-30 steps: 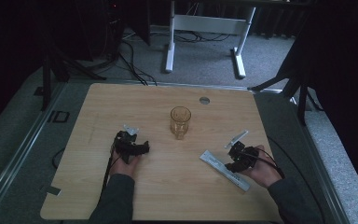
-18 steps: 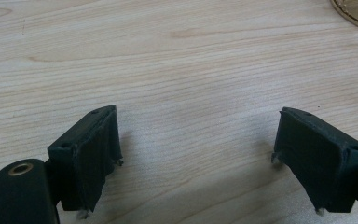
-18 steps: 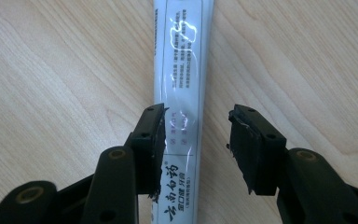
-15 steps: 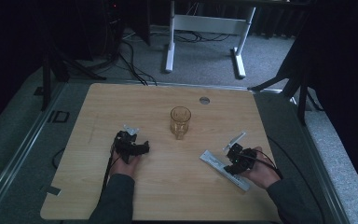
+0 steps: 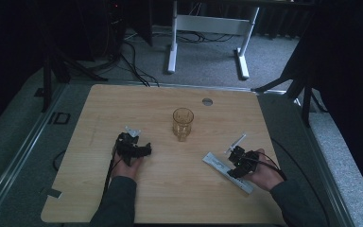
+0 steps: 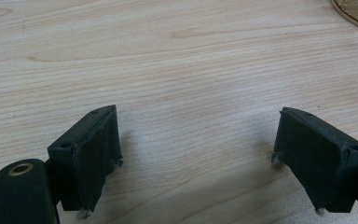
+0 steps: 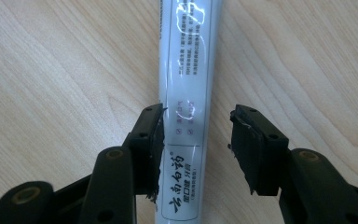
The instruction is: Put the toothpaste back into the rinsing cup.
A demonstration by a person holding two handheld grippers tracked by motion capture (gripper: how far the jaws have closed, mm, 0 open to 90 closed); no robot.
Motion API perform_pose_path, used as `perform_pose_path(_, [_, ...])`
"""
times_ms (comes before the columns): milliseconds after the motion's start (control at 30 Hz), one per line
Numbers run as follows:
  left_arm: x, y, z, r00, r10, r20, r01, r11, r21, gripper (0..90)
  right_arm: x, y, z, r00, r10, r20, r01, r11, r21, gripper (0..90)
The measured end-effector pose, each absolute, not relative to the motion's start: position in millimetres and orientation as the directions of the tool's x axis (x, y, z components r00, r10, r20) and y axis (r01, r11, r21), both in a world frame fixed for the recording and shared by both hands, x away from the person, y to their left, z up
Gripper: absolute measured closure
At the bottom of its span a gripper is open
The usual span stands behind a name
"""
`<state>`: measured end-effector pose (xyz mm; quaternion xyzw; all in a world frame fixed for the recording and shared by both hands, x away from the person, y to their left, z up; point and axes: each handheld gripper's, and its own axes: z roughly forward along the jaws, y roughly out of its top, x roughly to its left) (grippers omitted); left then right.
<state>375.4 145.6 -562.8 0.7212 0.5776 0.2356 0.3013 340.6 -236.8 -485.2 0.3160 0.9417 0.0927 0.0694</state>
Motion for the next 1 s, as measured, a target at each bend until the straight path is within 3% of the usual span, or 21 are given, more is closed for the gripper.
perform_pose_path(1000, [375, 146, -563, 0.222, 0.975, -0.008, 0.691, -0.151, 0.707, 14.2, 351, -220, -505, -0.809, 0.585, -0.056, 0.58, 0.81, 0.085, 54.6])
